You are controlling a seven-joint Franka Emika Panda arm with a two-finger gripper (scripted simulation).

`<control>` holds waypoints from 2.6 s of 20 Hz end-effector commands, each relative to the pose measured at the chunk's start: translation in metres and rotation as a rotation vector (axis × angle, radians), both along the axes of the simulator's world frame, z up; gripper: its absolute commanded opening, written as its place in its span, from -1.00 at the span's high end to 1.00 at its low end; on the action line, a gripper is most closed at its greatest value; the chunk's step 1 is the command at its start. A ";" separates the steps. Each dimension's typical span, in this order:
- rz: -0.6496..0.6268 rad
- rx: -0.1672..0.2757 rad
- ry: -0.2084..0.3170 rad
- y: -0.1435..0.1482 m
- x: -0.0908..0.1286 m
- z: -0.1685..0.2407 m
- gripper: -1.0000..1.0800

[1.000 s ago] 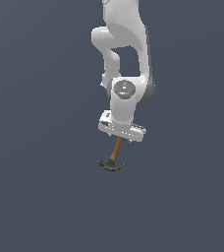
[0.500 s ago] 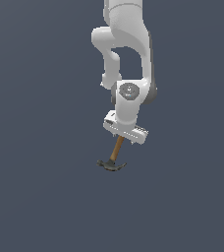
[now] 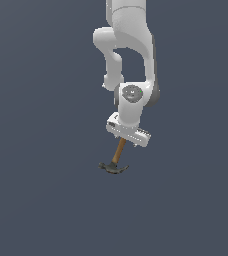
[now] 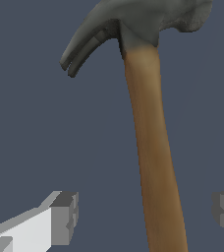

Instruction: Pick up the object and move it to a goal position.

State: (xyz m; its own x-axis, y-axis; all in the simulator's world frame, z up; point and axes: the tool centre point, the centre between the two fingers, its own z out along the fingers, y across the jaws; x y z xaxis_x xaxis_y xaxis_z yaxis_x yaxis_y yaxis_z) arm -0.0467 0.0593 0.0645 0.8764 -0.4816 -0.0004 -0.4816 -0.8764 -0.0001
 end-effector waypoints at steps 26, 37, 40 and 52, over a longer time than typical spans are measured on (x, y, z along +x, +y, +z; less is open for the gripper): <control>-0.016 -0.004 0.003 -0.008 -0.001 -0.047 1.00; -0.015 -0.004 0.002 -0.001 0.009 -0.005 1.00; -0.015 -0.004 0.002 0.002 0.014 0.018 1.00; -0.013 -0.005 0.001 0.021 0.045 0.140 1.00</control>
